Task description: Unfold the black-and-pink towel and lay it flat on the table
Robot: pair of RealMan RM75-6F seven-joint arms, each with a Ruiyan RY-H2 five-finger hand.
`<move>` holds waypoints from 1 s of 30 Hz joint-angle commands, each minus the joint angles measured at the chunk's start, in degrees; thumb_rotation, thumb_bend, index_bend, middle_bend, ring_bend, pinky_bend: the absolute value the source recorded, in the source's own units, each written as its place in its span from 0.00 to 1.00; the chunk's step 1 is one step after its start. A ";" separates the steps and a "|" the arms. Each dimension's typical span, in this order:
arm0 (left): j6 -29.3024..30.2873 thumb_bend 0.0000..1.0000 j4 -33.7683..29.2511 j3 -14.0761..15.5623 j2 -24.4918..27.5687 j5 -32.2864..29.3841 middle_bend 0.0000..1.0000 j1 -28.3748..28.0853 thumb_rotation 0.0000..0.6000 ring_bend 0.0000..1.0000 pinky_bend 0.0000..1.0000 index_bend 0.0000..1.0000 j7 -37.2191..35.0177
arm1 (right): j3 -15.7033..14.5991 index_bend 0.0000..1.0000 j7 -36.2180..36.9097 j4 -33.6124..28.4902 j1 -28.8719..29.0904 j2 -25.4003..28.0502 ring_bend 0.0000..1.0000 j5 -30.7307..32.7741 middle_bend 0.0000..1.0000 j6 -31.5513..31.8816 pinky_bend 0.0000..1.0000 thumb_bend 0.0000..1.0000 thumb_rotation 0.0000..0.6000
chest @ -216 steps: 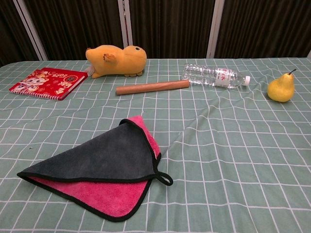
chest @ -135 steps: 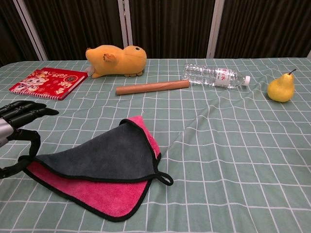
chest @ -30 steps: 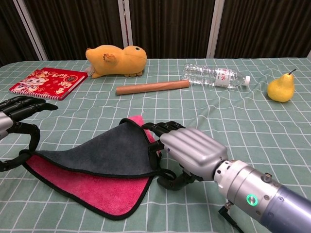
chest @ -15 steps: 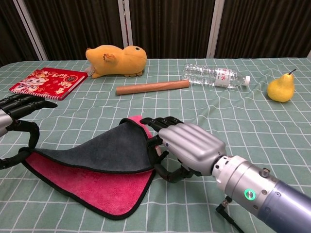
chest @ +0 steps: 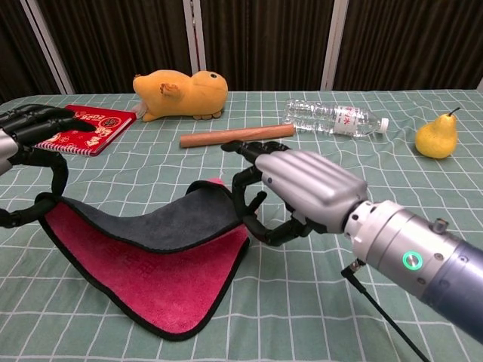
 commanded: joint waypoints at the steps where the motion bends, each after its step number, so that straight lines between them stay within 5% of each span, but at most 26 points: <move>1: -1.23 0.48 -2.25 -1.22 1.04 -0.73 0.09 -1.41 1.00 0.00 0.02 0.67 -1.11 | 2.42 0.57 -1.25 -4.23 0.64 3.35 0.00 2.33 0.02 -0.86 0.00 0.57 1.00; 11: -7.85 0.48 -13.50 -4.71 6.68 -3.47 0.10 -6.97 1.00 0.00 0.02 0.67 -6.37 | 9.06 0.57 -5.42 -11.02 3.18 11.30 0.00 9.54 0.03 -3.94 0.00 0.57 1.00; 30: -20.01 0.47 -31.39 -17.76 17.63 -11.54 0.11 -19.21 1.00 0.00 0.02 0.67 -5.55 | 18.36 0.57 -7.49 -6.98 10.28 18.12 0.00 21.62 0.03 -7.46 0.00 0.57 1.00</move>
